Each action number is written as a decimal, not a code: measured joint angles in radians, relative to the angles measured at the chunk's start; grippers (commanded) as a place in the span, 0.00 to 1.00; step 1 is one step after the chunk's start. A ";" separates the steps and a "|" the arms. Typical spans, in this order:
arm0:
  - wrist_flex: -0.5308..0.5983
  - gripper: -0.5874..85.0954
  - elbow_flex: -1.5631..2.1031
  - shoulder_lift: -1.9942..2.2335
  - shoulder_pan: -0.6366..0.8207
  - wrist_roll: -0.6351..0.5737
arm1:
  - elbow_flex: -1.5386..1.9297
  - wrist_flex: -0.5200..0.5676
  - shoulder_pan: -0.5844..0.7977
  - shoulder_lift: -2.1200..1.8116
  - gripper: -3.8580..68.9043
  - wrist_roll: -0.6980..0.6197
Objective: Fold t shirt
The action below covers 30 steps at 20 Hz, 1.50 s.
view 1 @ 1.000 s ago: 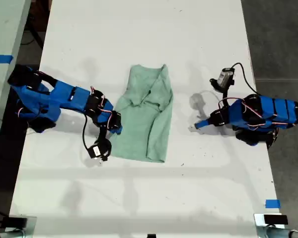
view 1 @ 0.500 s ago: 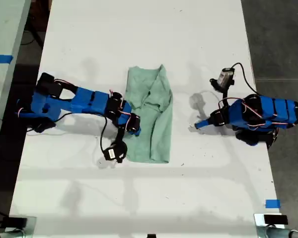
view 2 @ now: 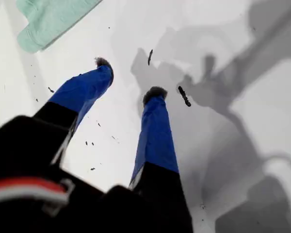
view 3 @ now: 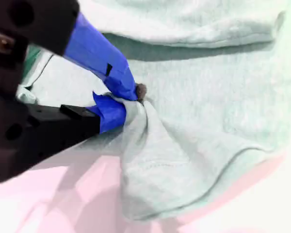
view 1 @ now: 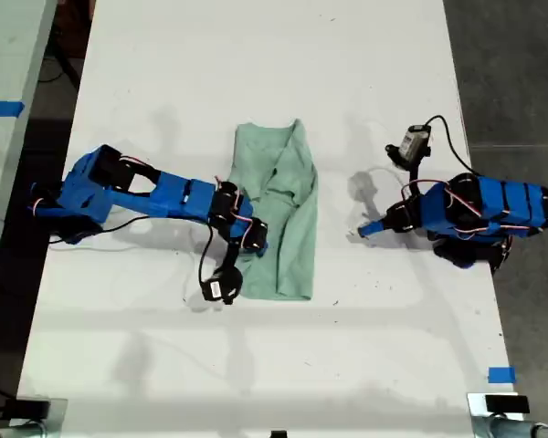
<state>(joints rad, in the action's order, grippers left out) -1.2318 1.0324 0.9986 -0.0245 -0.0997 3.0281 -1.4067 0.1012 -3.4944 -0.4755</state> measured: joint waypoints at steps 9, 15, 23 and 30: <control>-0.163 0.19 0.000 0.055 0.000 0.060 | 0.002 0.000 0.003 0.000 0.29 0.000; -0.103 0.01 0.000 0.067 0.000 0.051 | 0.002 0.000 0.003 0.000 0.29 0.000; -0.023 0.24 -0.012 -0.044 0.017 0.041 | 0.002 0.000 0.003 0.000 0.29 0.000; 0.002 0.25 -0.058 -0.061 0.017 -0.054 | 0.002 0.000 0.003 0.000 0.29 0.000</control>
<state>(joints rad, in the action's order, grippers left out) -1.2303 0.9741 0.9373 -0.0077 -0.1534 3.0296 -1.4067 0.1043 -3.4944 -0.4755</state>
